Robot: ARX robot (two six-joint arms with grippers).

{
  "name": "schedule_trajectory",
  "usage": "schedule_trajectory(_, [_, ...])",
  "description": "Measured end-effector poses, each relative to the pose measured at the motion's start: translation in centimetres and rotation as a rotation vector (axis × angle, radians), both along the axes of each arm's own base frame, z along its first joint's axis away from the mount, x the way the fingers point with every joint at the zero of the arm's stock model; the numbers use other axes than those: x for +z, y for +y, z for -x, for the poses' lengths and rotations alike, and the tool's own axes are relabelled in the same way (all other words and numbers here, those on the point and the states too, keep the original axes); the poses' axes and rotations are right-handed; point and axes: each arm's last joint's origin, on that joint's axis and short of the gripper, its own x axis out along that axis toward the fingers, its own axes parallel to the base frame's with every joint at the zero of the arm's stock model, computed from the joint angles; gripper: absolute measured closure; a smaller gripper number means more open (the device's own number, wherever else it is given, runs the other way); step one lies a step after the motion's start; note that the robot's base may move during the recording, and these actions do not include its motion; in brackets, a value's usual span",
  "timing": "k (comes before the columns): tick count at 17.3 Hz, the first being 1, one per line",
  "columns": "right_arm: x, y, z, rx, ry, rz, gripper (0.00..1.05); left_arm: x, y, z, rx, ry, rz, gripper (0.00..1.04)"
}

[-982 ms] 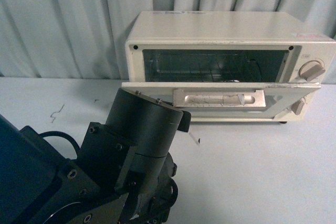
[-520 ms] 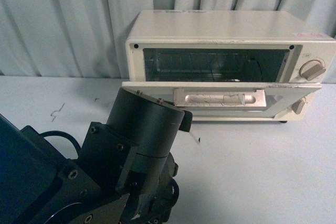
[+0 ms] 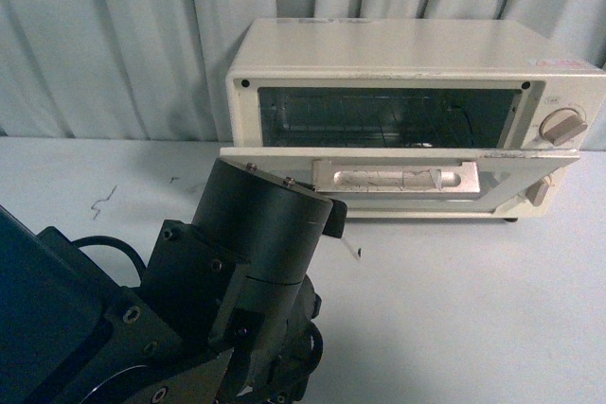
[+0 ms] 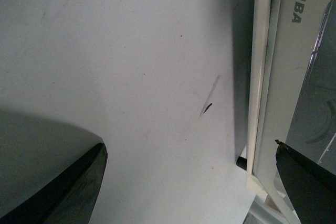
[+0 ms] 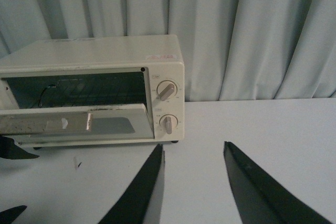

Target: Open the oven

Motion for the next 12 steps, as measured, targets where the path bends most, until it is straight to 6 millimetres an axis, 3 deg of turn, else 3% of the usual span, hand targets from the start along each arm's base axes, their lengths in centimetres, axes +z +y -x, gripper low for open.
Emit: schedule_trajectory(12, [0.0,0.0,0.0,0.0,0.0,0.0,0.32,0.0,0.0,0.0,0.0,0.0,0.0,0.07])
